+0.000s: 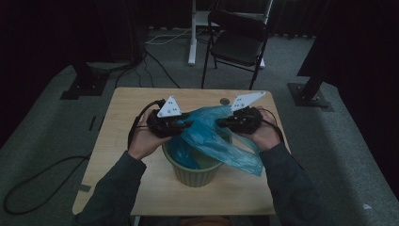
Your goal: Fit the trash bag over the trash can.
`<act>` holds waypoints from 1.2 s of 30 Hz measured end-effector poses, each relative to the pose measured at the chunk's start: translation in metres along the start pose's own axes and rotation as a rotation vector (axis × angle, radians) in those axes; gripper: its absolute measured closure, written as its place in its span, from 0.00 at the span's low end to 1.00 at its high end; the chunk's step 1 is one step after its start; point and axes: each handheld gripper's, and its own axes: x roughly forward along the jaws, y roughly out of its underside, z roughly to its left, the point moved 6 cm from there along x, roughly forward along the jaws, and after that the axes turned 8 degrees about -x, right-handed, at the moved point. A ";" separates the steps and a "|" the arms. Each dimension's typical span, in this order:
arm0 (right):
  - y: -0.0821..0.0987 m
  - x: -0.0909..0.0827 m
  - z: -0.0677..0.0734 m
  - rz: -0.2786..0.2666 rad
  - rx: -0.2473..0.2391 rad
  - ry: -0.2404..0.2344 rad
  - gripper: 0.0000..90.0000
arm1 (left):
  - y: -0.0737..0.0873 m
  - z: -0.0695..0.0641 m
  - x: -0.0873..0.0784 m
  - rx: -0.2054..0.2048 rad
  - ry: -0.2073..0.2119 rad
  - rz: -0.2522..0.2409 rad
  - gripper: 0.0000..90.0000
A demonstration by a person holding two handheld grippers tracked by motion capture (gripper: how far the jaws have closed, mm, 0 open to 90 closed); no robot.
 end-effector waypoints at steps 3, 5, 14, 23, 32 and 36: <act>-0.003 0.000 0.001 -0.006 -0.006 0.001 1.00 | -0.006 -0.007 -0.001 0.017 0.035 -0.019 0.71; -0.005 0.000 0.001 -0.011 -0.007 -0.001 1.00 | -0.010 -0.011 0.001 0.033 0.061 -0.022 0.65; -0.012 0.003 0.005 -0.054 0.003 -0.052 1.00 | -0.013 -0.022 0.017 0.073 0.050 0.016 0.60; -0.009 -0.001 0.006 -0.044 -0.005 -0.052 1.00 | -0.008 -0.013 0.016 0.048 0.000 0.037 1.00; 0.008 -0.003 0.003 -0.010 0.017 -0.040 1.00 | 0.009 0.010 -0.001 -0.032 -0.039 0.011 1.00; 0.013 -0.007 0.002 0.001 0.020 -0.033 1.00 | 0.014 0.017 -0.007 -0.061 -0.054 0.004 1.00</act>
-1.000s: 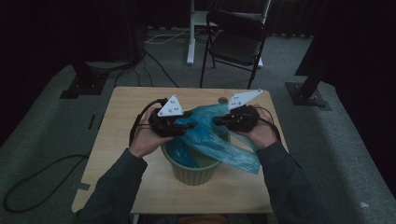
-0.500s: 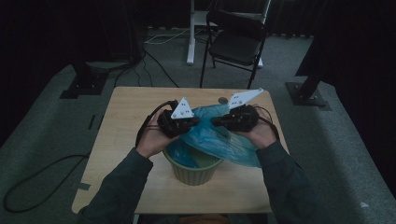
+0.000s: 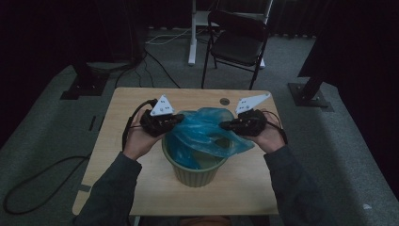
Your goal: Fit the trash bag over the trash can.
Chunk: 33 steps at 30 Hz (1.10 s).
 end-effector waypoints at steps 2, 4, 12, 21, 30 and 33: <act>0.003 -0.002 0.000 0.008 0.002 0.003 1.00 | 0.004 0.005 -0.003 -0.013 -0.006 0.001 1.00; 0.005 -0.003 0.000 0.011 0.005 0.004 1.00 | 0.008 0.011 -0.005 -0.023 -0.018 0.002 1.00; 0.018 -0.011 0.000 0.037 0.010 0.012 1.00 | 0.022 0.027 -0.014 -0.068 -0.049 0.006 1.00; 0.028 -0.027 -0.001 0.056 0.013 0.036 1.00 | 0.034 0.043 -0.020 -0.121 -0.084 0.006 1.00; 0.044 -0.038 -0.002 0.072 0.034 0.043 1.00 | 0.049 0.059 -0.024 -0.180 -0.103 0.003 1.00; 0.049 -0.040 0.000 0.077 0.036 0.033 1.00 | 0.051 0.060 -0.024 -0.187 -0.098 0.004 1.00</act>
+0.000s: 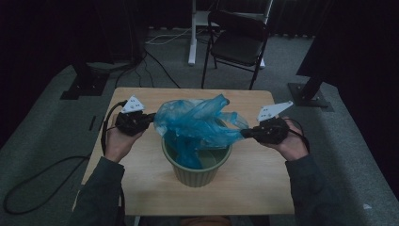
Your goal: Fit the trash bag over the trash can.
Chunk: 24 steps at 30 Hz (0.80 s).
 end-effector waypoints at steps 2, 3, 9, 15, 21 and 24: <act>0.001 0.001 0.002 0.007 -0.003 -0.007 1.00 | 0.001 -0.001 0.001 0.003 -0.005 0.004 1.00; 0.001 0.002 0.002 0.012 -0.005 -0.009 1.00 | 0.001 -0.002 0.002 0.006 -0.006 0.003 1.00; -0.003 0.007 0.006 -0.015 -0.010 -0.048 0.89 | 0.002 -0.007 0.006 0.007 0.029 -0.002 0.99; -0.015 0.005 0.005 -0.071 -0.008 -0.043 0.74 | -0.001 -0.012 0.008 0.010 0.044 -0.009 0.96; -0.026 0.003 0.002 -0.113 0.007 -0.018 0.72 | -0.004 -0.013 0.008 0.006 0.047 -0.017 0.87; -0.030 0.007 0.002 -0.115 0.010 -0.019 0.72 | -0.005 -0.011 0.006 -0.010 0.037 -0.023 0.80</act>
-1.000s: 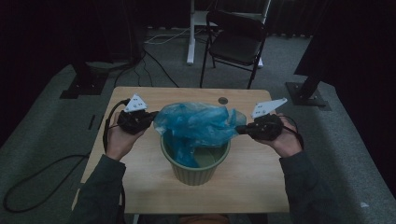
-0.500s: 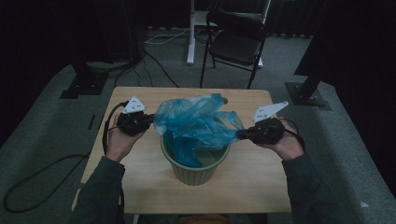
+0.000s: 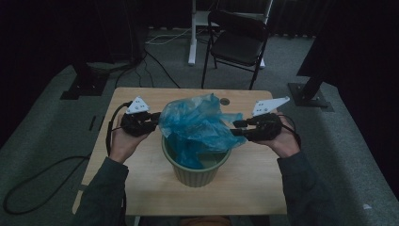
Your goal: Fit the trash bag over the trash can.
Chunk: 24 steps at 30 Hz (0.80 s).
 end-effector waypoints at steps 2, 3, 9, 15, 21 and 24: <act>-0.001 0.005 0.000 0.005 0.002 -0.004 0.72 | -0.001 0.002 -0.002 -0.017 0.004 -0.010 0.78; -0.002 0.007 0.000 0.004 0.001 -0.004 0.72 | -0.002 0.003 -0.004 -0.023 0.006 -0.019 0.77; -0.006 0.020 -0.007 0.010 0.029 0.004 0.83 | -0.007 0.007 -0.014 -0.041 0.000 -0.055 0.76; -0.005 0.031 -0.015 0.044 0.053 0.028 0.97 | -0.009 0.007 -0.019 -0.044 0.001 -0.070 0.75; 0.001 0.041 -0.029 0.072 0.113 0.079 0.99 | -0.010 0.006 -0.014 -0.042 0.022 -0.060 0.75; 0.002 0.046 -0.035 0.073 0.133 0.103 0.99 | -0.010 0.001 -0.006 -0.028 0.041 -0.040 0.75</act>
